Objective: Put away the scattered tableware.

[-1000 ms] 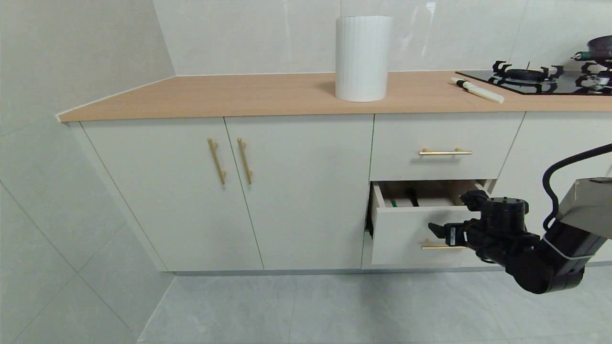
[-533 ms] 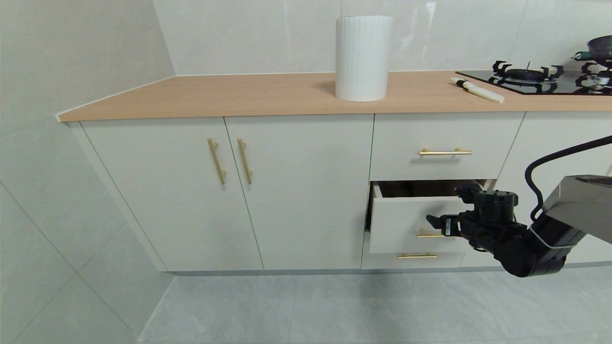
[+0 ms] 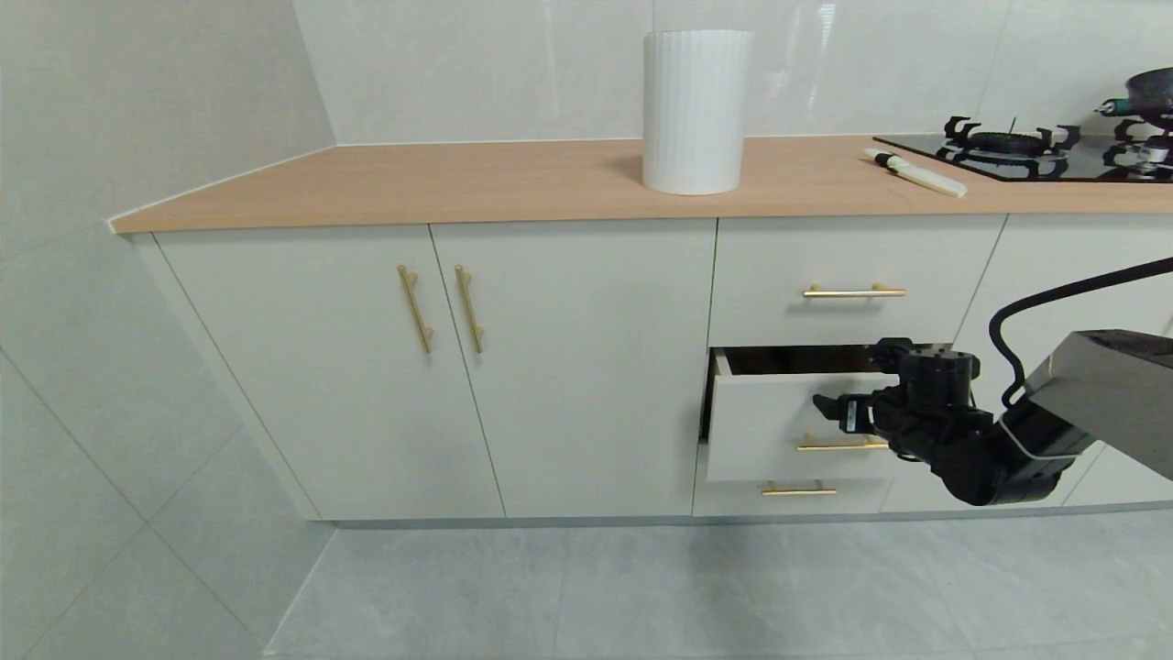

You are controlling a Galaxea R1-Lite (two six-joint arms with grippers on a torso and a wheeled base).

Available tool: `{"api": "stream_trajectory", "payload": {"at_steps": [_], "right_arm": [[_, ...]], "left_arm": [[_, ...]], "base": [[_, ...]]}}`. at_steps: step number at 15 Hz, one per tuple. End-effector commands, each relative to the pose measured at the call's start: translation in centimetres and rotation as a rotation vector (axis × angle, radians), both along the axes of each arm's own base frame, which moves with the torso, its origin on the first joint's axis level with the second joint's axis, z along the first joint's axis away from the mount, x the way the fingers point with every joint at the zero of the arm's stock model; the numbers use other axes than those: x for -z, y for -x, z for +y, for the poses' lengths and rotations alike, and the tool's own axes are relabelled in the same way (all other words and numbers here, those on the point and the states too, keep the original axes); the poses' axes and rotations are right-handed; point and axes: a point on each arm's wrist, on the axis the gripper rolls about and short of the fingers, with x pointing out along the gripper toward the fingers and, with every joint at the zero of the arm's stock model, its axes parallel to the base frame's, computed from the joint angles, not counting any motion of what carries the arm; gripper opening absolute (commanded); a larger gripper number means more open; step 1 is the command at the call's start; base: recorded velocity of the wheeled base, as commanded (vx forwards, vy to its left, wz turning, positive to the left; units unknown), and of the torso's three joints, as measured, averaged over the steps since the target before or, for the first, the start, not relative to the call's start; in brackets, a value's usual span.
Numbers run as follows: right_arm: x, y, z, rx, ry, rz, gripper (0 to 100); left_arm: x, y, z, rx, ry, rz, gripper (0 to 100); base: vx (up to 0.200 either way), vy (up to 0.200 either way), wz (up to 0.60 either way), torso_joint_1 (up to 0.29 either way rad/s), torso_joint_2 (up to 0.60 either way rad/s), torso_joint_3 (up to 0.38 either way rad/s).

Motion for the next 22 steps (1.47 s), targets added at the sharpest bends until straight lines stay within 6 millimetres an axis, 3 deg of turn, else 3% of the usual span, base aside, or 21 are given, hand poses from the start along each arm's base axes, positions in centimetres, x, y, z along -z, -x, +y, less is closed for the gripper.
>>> {"api": "stream_trajectory", "payload": {"at_steps": [1, 14, 22], "right_arm": [[0.1, -0.6, 0.1, -0.001, -0.002, -0.006, 100], [1.0, -5.7, -1.0, 0.074, -0.027, -0.115, 100], [0.6, -6.9, -1.9, 0.121, -0.034, -0.165, 100]], "left_arm": [[0.0, 0.0, 0.0, 0.000, 0.000, 0.002, 100], [0.0, 0.0, 0.0, 0.000, 0.000, 0.000, 100], [0.0, 0.0, 0.0, -0.002, 0.000, 0.002, 100]], "base": [[0.000, 0.000, 0.00, 0.000, 0.00, 0.000], [0.000, 0.000, 0.00, 0.000, 0.00, 0.000], [0.000, 0.000, 0.00, 0.000, 0.00, 0.000]]}}
